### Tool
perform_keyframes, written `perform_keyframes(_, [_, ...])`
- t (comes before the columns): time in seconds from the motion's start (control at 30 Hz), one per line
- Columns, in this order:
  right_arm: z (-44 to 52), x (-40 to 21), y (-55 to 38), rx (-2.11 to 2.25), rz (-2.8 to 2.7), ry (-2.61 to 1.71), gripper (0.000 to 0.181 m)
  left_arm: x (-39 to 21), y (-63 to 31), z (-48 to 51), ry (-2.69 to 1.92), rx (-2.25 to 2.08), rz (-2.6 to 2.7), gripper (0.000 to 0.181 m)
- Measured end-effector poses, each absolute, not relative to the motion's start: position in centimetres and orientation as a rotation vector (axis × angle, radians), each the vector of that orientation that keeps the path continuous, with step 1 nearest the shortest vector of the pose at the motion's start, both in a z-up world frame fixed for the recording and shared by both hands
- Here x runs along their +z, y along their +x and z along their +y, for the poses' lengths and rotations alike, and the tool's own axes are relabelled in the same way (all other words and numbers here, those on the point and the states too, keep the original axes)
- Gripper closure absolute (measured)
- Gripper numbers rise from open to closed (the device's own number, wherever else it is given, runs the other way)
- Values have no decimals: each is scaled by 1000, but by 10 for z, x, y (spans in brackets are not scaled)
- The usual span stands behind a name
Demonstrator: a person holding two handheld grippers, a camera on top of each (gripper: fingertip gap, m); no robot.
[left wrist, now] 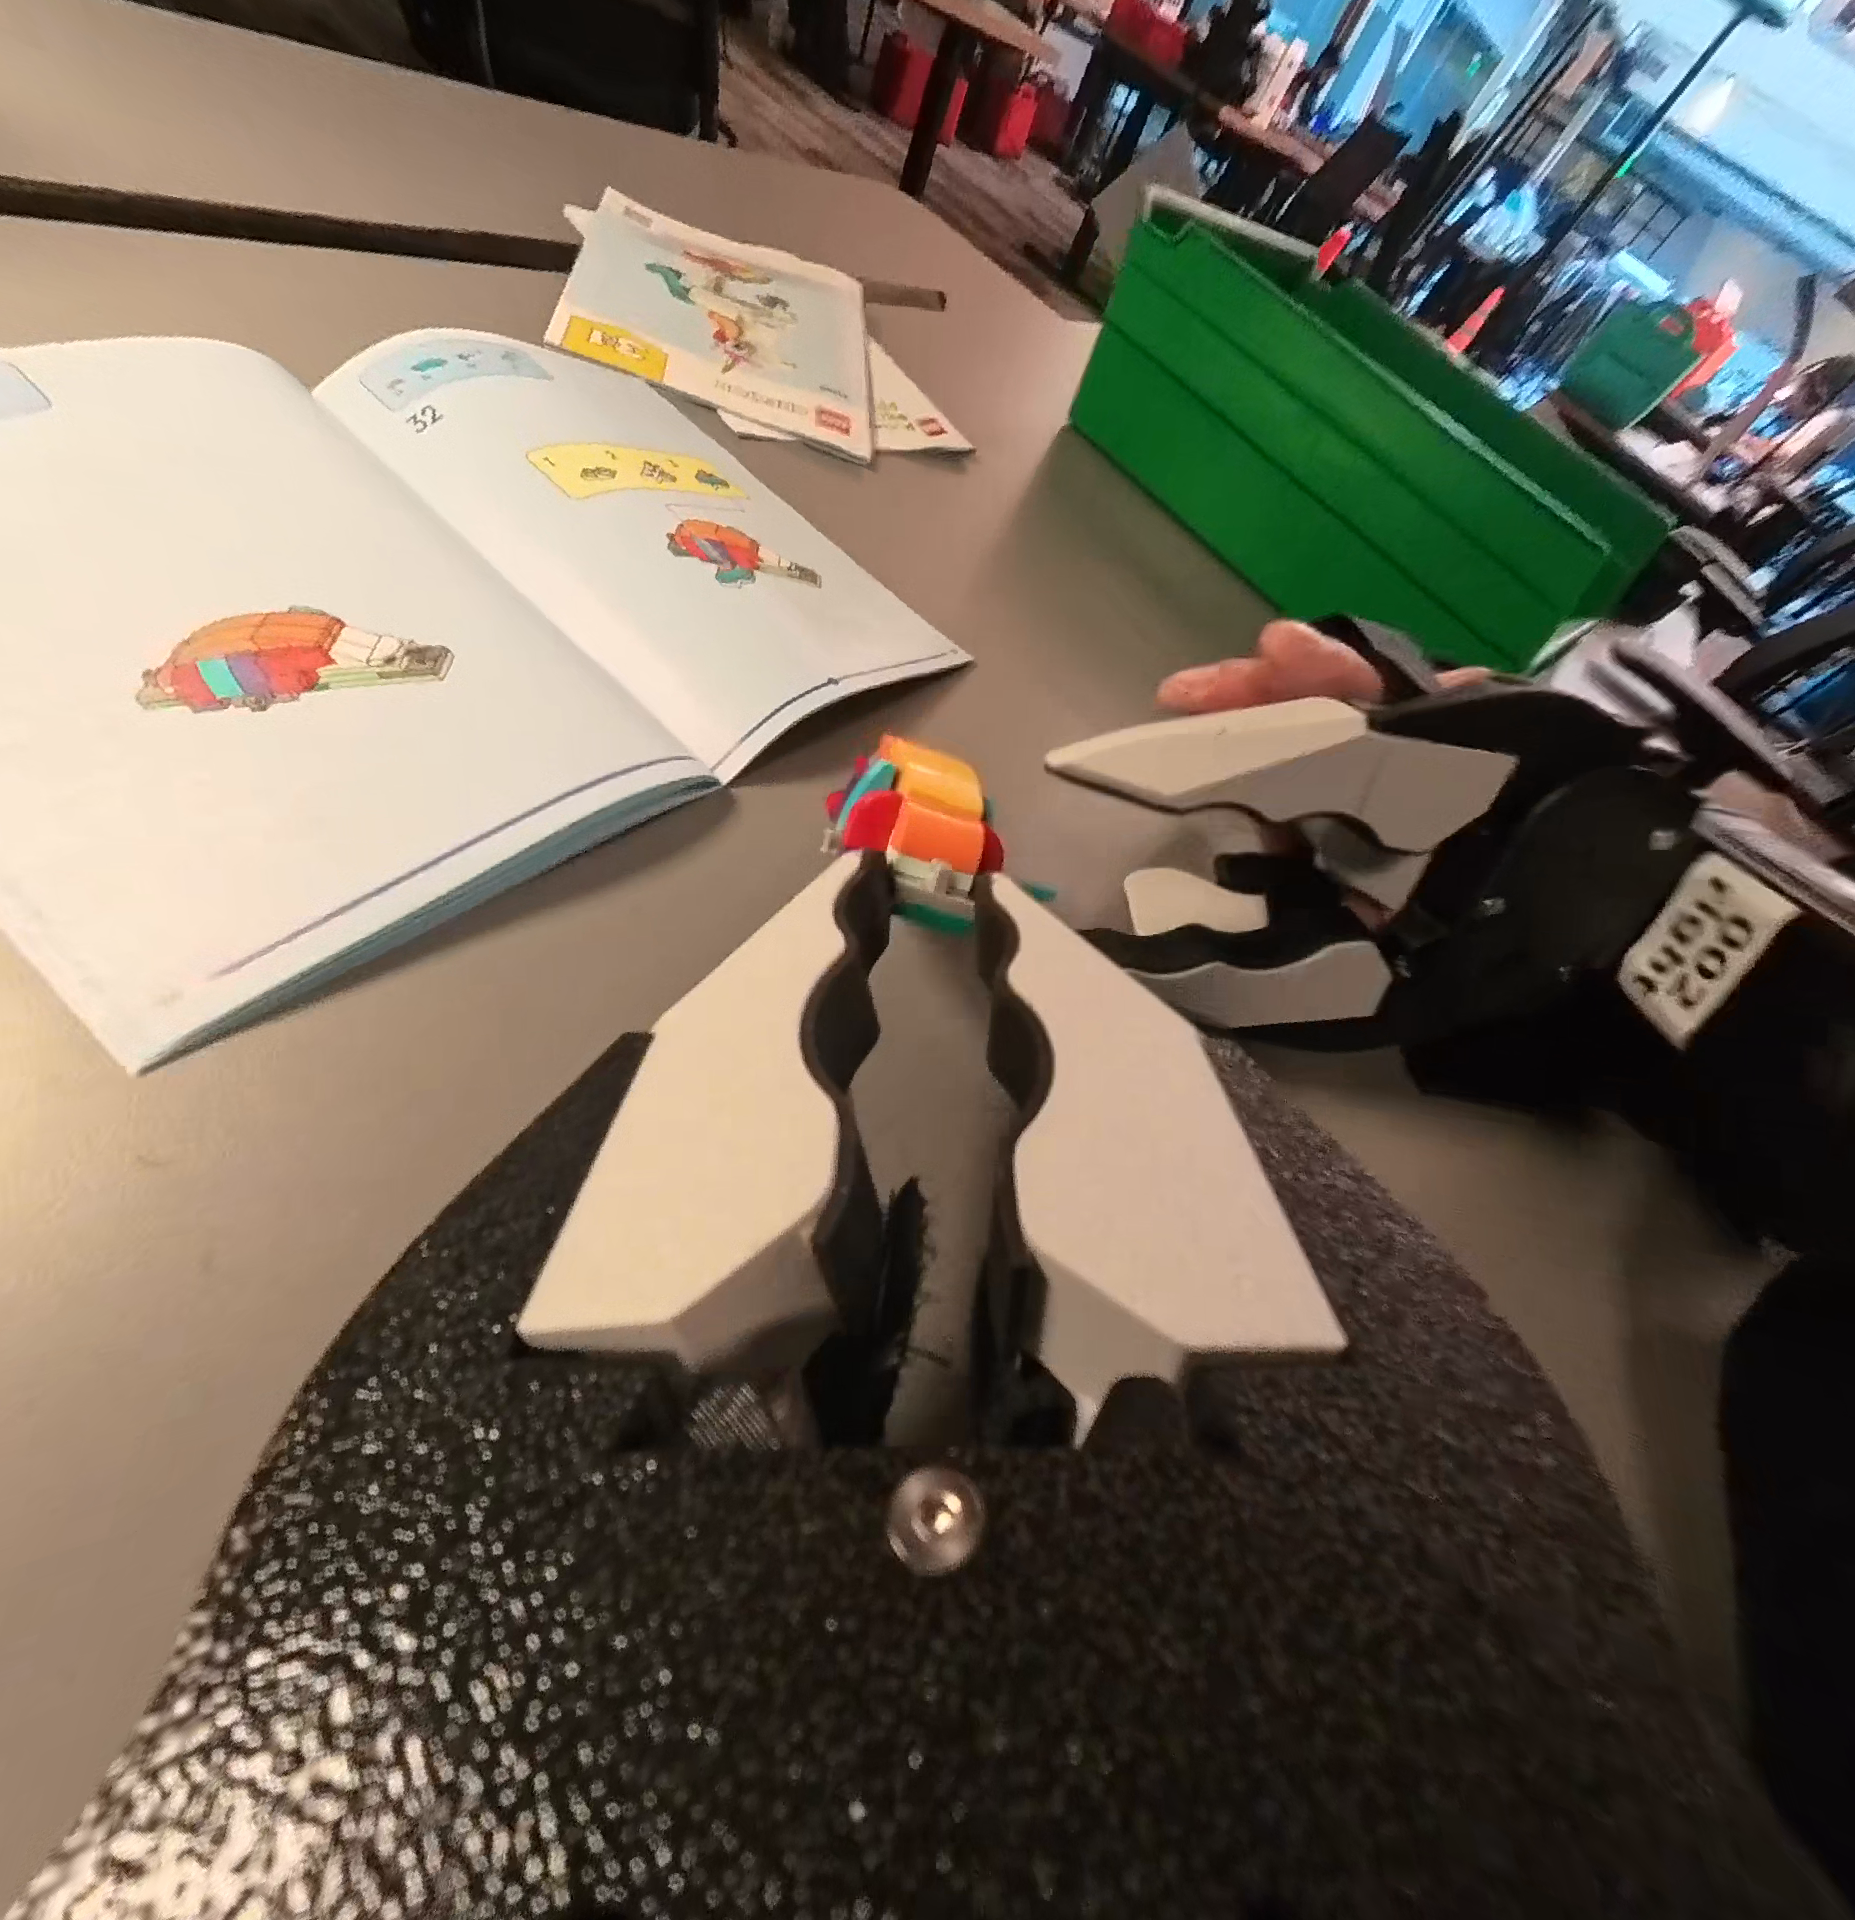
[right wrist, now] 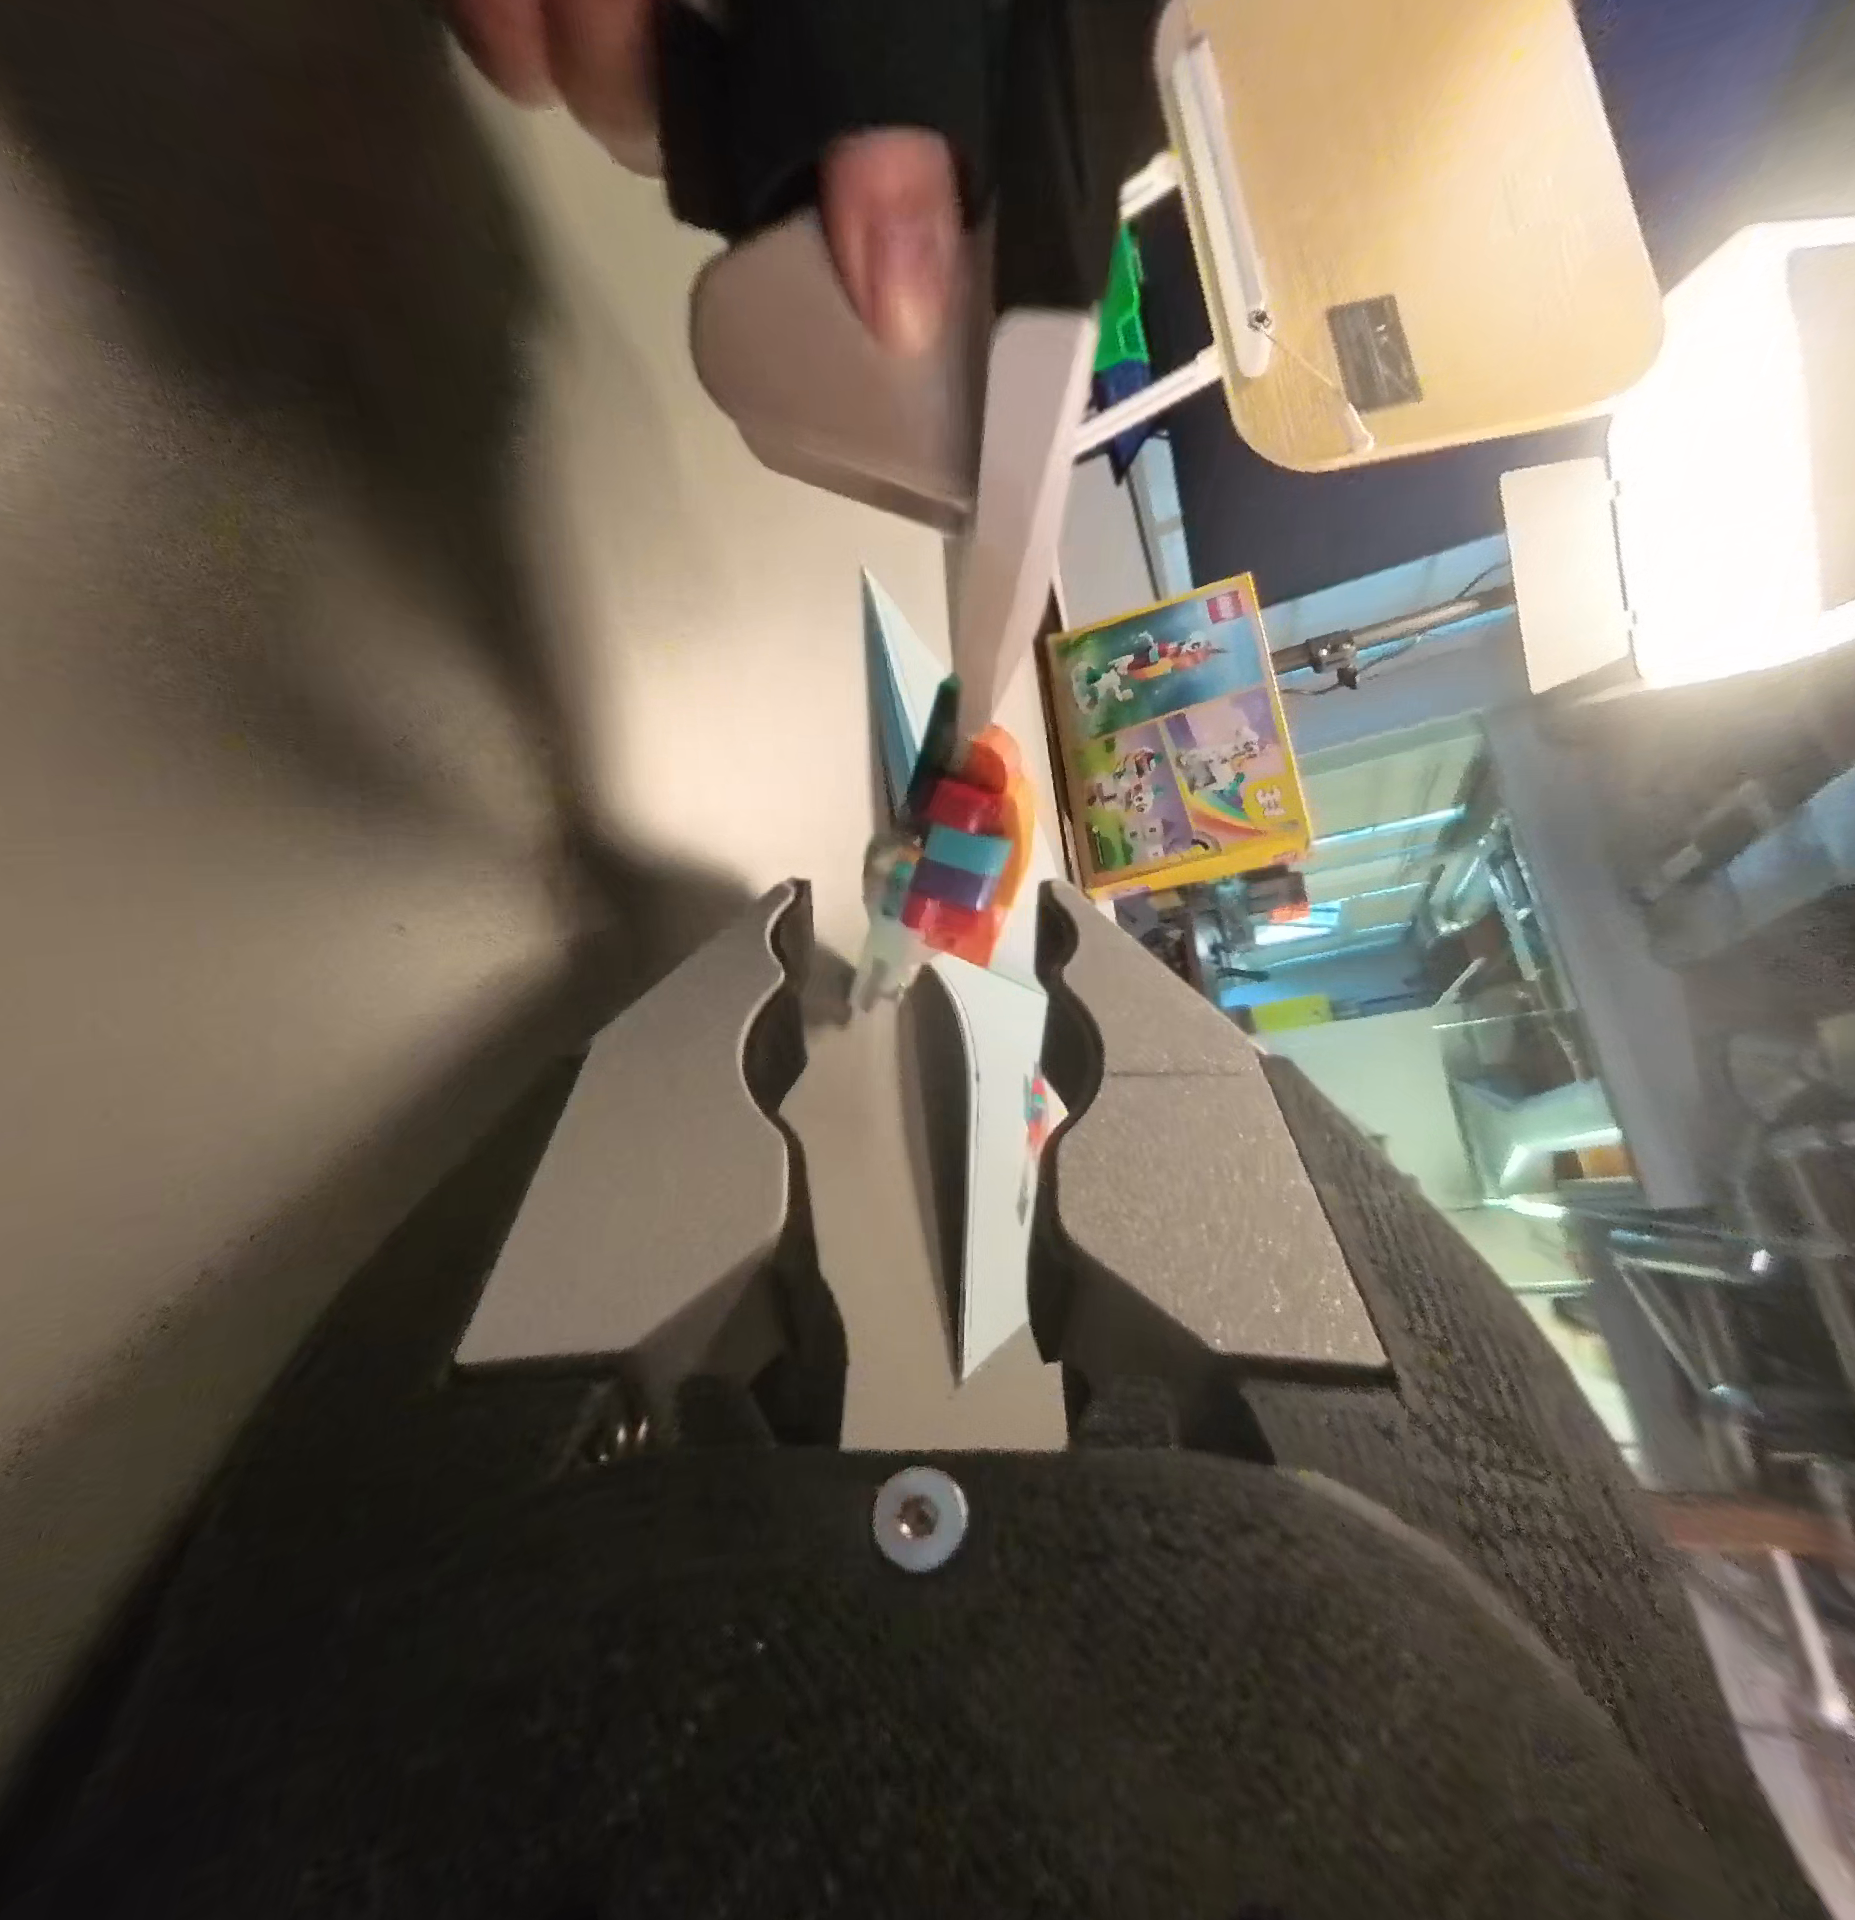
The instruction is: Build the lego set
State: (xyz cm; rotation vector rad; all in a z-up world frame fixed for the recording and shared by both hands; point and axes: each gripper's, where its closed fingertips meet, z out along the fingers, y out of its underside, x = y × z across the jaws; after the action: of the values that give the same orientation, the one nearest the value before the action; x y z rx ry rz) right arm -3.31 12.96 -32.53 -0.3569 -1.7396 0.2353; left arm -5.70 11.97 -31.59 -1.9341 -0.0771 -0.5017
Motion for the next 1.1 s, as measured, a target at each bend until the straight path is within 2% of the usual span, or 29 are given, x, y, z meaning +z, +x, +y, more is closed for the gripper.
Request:
perform_keyframes(0.17, [139, -314, -25, 403, -1702, -405, 124, -299, -53, 114, -1841, -644, -34, 167])
perform_keyframes(0.27, [138, -320, -21, 498, -1753, -443, 124, -295, -49, 110, -1808, -741, -10, 167])
perform_keyframes(0.37, [133, -323, -17, 676, -1830, -561, 135, -291, -41, 102, -1781, -848, 63, 167])
perform_keyframes(0.43, [132, -321, -15, 825, -1886, -676, 136, -293, -38, 98, -1794, -865, 118, 167])
perform_keyframes(0.63, [103, -322, -8, 1422, -2138, -1035, 132, -302, -29, 82, -1862, -866, 299, 167])
perform_keyframes(0.8, [95, -357, -8, 1188, -2400, -975, 147, -328, -26, 68, -2050, -708, 489, 167])
perform_keyframes(0.87, [90, -361, -7, 1147, -2435, -947, 161, -340, -27, 66, -2118, -636, 536, 167])
perform_keyframes(0.93, [92, -361, -8, 1118, -2423, -972, 163, -343, -30, 68, -2131, -587, 522, 167])
perform_keyframes(1.03, [96, -362, -10, 1063, -2378, -1052, 165, -330, -38, 68, -2094, -542, 444, 145])
perform_keyframes(1.1, [101, -362, -12, 987, -2321, -1110, 165, -316, -49, 63, -2044, -481, 396, 141])
